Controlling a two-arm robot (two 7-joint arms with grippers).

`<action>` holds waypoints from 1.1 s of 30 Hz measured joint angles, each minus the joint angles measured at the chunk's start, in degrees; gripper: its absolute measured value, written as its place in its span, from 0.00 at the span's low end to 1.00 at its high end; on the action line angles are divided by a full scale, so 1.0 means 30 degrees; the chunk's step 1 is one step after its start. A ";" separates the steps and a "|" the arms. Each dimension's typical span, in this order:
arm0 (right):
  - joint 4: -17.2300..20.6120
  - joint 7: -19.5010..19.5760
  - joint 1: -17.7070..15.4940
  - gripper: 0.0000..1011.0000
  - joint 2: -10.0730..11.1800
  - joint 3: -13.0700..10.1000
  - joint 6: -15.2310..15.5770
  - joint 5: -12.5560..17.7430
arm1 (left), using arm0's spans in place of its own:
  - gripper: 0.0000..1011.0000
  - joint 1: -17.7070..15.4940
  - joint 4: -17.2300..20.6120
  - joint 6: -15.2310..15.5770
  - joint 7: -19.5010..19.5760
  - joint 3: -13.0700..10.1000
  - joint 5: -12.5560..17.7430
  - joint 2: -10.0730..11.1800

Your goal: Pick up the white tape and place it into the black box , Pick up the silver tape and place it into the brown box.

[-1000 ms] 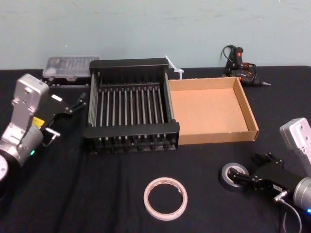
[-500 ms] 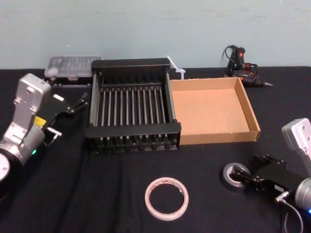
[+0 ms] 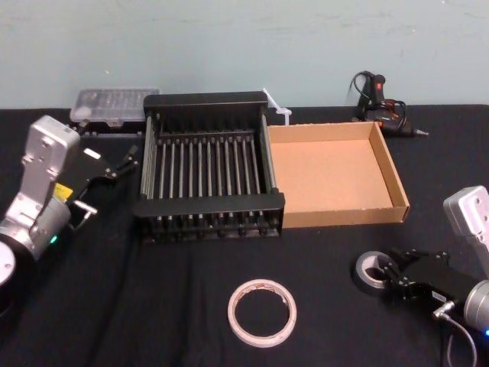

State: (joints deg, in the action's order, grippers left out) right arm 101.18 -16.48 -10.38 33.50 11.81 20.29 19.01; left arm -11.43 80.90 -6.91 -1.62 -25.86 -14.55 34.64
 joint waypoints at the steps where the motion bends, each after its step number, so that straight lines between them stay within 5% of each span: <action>1: 0.0000 0.0000 0.0000 0.23 0.0001 0.0000 0.0000 0.0004 | 0.99 0.0001 0.0000 -0.0001 0.0001 0.0000 0.0000 0.0001; 6: 0.0001 0.0000 0.0001 0.14 0.0001 0.0000 -0.0002 0.0012 | 0.99 0.0001 0.0000 0.0000 0.0000 0.0000 0.0000 0.0001; 22: -0.0001 -0.0064 -0.0031 0.14 -0.0085 -0.0088 0.0000 0.0057 | 0.99 0.0000 0.0000 0.0000 0.0001 0.0001 0.0000 0.0001; 33: 0.0087 -0.0649 -0.0339 0.14 -0.0502 -0.0789 -0.0571 0.1163 | 0.99 0.0000 0.0000 0.0000 0.0000 0.0000 -0.0001 0.0001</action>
State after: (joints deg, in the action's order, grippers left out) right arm 101.44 -18.43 -11.40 32.00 9.45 18.58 22.50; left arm -11.43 80.90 -6.91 -1.62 -25.86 -14.55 34.65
